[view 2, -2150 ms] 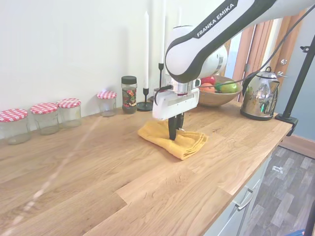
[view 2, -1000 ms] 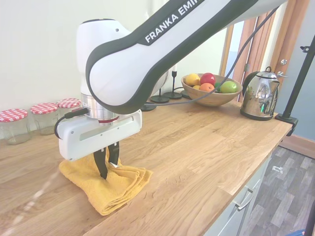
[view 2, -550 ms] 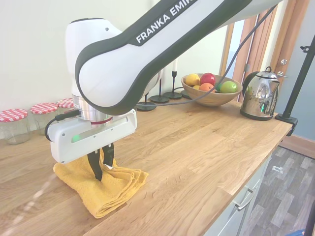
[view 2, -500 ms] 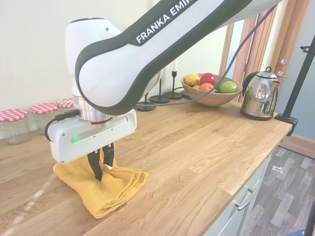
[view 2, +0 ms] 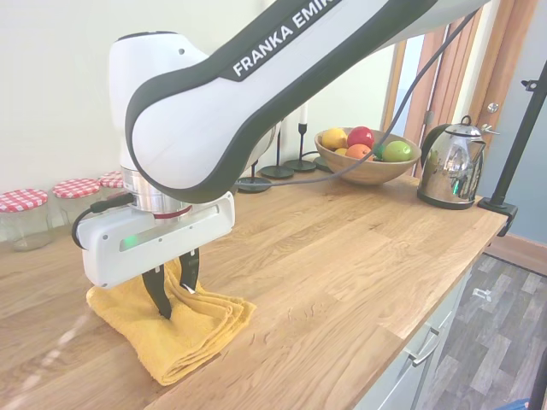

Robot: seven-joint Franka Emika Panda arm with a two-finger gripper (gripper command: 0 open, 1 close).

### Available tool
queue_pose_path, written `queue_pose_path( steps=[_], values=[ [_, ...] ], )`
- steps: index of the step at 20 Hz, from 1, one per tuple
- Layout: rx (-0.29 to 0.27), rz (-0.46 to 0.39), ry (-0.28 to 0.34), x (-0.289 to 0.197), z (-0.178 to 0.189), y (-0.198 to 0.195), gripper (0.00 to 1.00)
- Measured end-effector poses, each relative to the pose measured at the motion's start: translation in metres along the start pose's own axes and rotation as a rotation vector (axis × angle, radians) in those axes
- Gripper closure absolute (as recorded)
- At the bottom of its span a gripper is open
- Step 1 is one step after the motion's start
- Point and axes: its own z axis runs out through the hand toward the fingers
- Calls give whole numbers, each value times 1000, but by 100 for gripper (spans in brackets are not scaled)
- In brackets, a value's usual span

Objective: Wipe the counter

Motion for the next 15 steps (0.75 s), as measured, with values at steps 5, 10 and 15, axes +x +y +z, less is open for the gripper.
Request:
queue_pose_path(
  steps=[5,10,15],
  values=[
    [4,-4,0,-5,-2,-4,0],
    [19,-8,5,-6,-9,-8,0],
    [42,-19,16,-13,-31,-9,0]
  ],
)
